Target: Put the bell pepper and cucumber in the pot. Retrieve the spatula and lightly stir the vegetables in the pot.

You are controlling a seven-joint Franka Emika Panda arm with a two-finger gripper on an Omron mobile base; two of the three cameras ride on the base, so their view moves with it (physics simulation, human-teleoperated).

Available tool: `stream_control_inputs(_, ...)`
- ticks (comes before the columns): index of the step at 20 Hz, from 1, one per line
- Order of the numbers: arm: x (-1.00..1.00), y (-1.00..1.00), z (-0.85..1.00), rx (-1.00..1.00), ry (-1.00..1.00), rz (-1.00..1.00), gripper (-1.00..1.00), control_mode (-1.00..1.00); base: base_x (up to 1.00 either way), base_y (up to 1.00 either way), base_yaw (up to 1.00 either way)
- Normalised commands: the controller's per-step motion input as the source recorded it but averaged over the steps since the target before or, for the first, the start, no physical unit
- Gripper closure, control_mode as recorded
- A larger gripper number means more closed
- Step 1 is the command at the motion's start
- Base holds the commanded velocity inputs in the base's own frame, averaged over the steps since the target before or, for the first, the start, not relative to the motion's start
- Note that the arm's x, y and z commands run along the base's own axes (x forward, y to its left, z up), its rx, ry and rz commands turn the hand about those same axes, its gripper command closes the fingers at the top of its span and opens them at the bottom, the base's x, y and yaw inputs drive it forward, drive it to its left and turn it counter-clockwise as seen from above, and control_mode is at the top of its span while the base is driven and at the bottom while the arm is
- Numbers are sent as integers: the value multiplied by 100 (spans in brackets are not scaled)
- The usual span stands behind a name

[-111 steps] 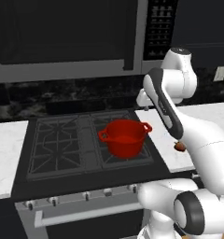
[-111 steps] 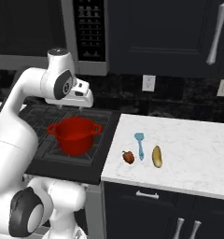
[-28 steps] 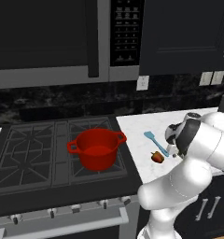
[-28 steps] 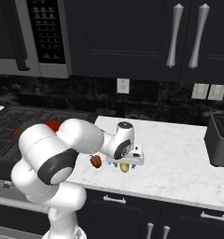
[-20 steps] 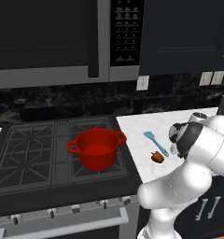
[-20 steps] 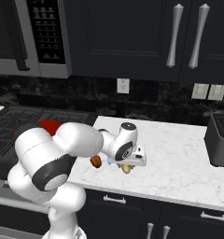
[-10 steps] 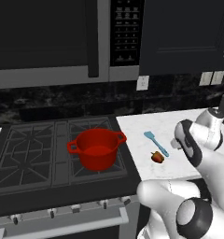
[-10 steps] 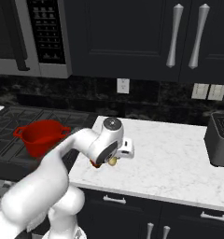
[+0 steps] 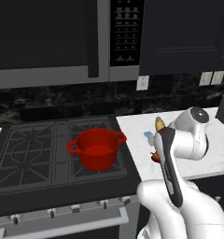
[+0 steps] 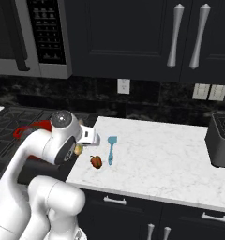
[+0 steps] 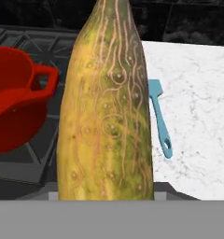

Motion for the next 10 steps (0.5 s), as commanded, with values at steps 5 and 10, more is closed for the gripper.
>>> stream_control_inputs(5,4,96,98,9,5,8,100,-100,0,0,0)
stream_control_inputs(10,13,74,47,14,11,13,100,-100,0,0,0)
